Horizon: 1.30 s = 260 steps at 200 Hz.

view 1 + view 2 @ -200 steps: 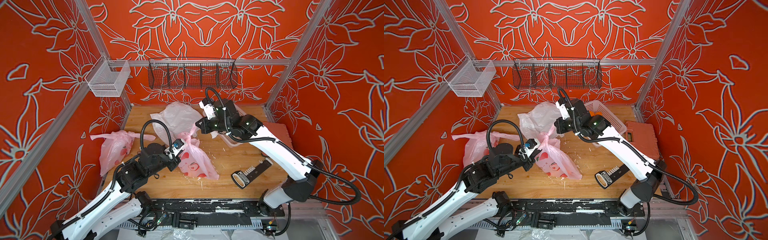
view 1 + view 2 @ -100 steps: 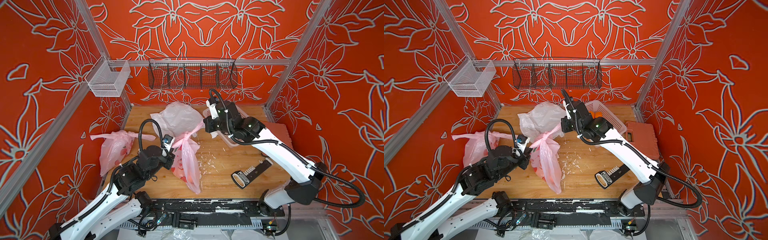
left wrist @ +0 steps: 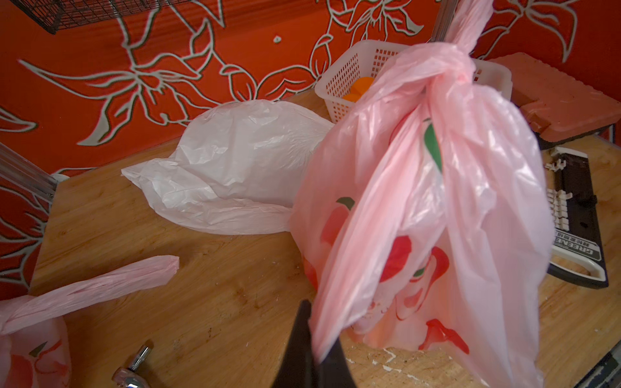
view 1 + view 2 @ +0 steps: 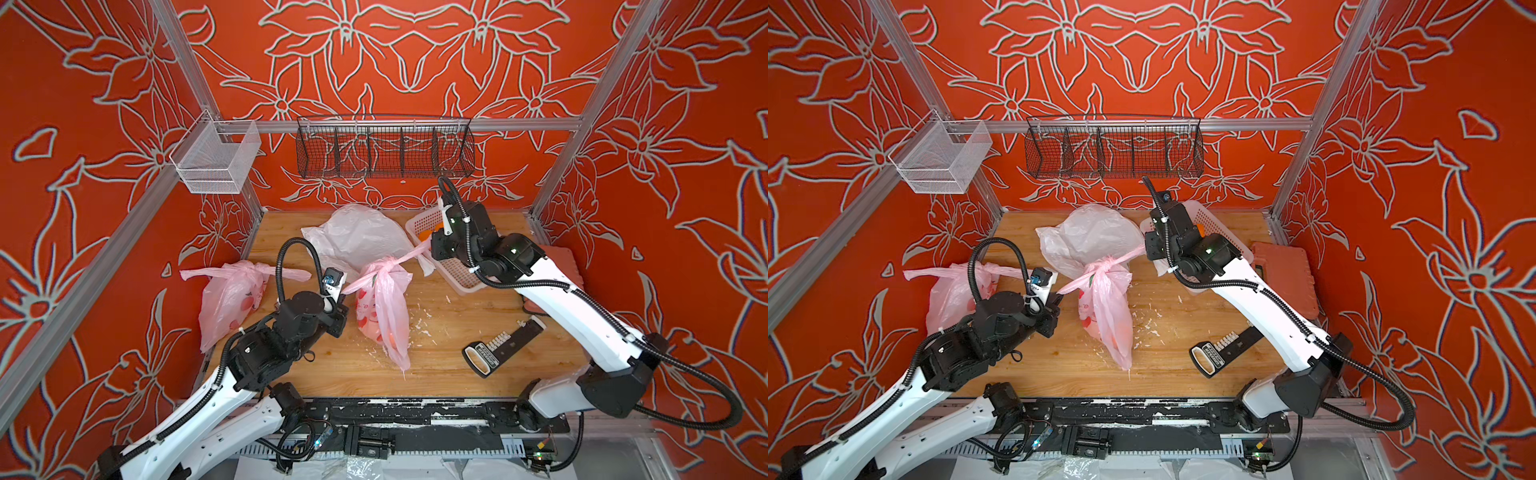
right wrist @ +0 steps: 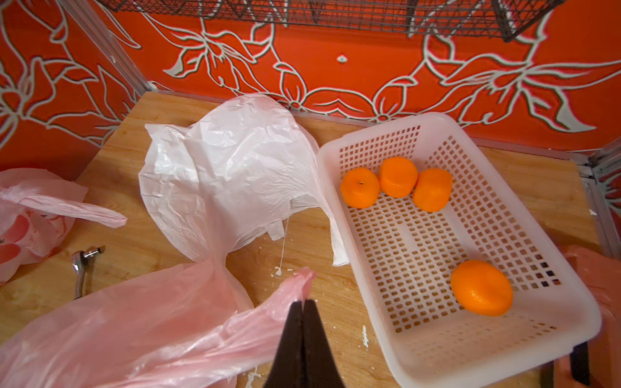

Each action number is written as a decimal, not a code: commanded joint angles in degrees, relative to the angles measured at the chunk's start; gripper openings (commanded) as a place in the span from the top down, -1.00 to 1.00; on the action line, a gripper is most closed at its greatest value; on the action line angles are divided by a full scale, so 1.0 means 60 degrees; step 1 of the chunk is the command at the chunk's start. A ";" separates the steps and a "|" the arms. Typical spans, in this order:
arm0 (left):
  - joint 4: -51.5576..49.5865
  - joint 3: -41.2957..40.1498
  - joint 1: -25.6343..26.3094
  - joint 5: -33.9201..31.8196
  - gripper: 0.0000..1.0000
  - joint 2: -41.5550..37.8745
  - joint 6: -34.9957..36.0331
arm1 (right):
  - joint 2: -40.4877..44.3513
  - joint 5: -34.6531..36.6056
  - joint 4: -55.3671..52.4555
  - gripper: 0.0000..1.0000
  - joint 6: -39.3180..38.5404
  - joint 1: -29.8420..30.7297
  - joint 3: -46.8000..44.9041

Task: Place the oranges into plastic bags & tie knots
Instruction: Tie the plastic bag at the center of the board.

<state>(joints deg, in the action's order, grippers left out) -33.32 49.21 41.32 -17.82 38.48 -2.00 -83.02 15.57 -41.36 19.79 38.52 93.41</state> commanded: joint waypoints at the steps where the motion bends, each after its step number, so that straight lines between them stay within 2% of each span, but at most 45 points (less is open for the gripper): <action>1: -0.0387 -0.0190 -0.0071 -0.0108 1.00 0.0009 -0.0219 | 0.0324 0.1247 -0.0187 1.00 -0.0120 -0.0771 -0.0167; 36: -0.0341 -0.0372 -0.0350 0.0496 1.00 0.0051 -0.0395 | 0.0230 0.0775 -0.0069 1.00 -0.0062 -0.1537 -0.0438; 76: -0.0445 -0.0505 -0.1199 0.1420 1.00 -0.0063 -0.0501 | 0.0073 -0.0017 0.0301 1.00 0.0288 -0.2417 -0.0985; 125: -0.0261 -0.0763 -0.1651 0.2147 1.00 0.0033 -0.0690 | -0.0122 -0.0435 0.0450 1.00 0.0549 -0.3020 -0.1318; 134: -0.0119 -0.0790 -0.1706 0.2476 1.00 0.0018 -0.0572 | -0.0062 -0.0939 0.0671 1.00 0.0324 -0.3023 -0.1386; 150: 0.0260 -0.0804 -0.1745 0.3587 1.00 0.0095 -0.0004 | 0.0258 -0.2716 0.1496 1.00 0.0077 -0.3029 -0.1703; 161: 0.0430 -0.0775 -0.1743 0.4271 1.00 0.0238 0.0198 | 0.0602 -0.3654 0.2122 0.25 0.0395 -0.3023 -0.2073; 166: 0.0469 -0.0750 -0.1745 0.4423 1.00 0.0300 0.0156 | 0.0786 -0.4015 0.2357 0.01 0.0630 -0.3022 -0.2257; 171: 0.0491 -0.0717 -0.1745 0.4527 0.71 0.0332 0.0067 | 0.0970 -0.4238 0.2563 -0.16 0.0943 -0.3022 -0.2435; 186: 0.0739 -0.0809 -0.1745 0.5167 -0.17 0.0191 -0.0049 | 0.1536 -0.4490 0.3108 -0.48 0.2140 -0.3022 -0.3205; 192: 0.0835 -0.0854 -0.1745 0.5379 -0.44 0.0059 -0.0149 | 0.1752 -0.4600 0.3393 -0.72 0.2479 -0.3029 -0.3603; 195: 0.0860 -0.0862 -0.1745 0.5464 -0.65 -0.0014 -0.0194 | 0.1864 -0.4661 0.3558 -0.83 0.2662 -0.3025 -0.3807; 197: 0.0865 -0.0863 -0.1745 0.5520 -0.92 -0.0064 -0.0205 | 0.1923 -0.4676 0.3683 -0.92 0.2795 -0.3023 -0.3941; 198: 0.0865 -0.0863 -0.1745 0.5542 -0.99 -0.0082 -0.0214 | 0.1962 -0.4668 0.3729 -0.94 0.2883 -0.3022 -0.4005; 228: 0.0782 -0.0657 -0.1745 0.5384 -0.95 -0.0416 -0.0470 | 0.2908 -0.4284 0.5017 -0.95 0.5825 -0.2929 -0.5921; 260: 0.0048 -0.0006 -0.1813 0.4558 -0.94 0.0223 -0.0390 | 0.2776 -0.4312 0.6016 -0.95 0.7270 -0.2511 -0.6667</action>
<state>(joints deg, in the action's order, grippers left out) -30.68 46.00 31.07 12.45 37.15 -4.10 -65.06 -9.30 -13.15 50.98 22.00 55.33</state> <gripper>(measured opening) 0.972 0.976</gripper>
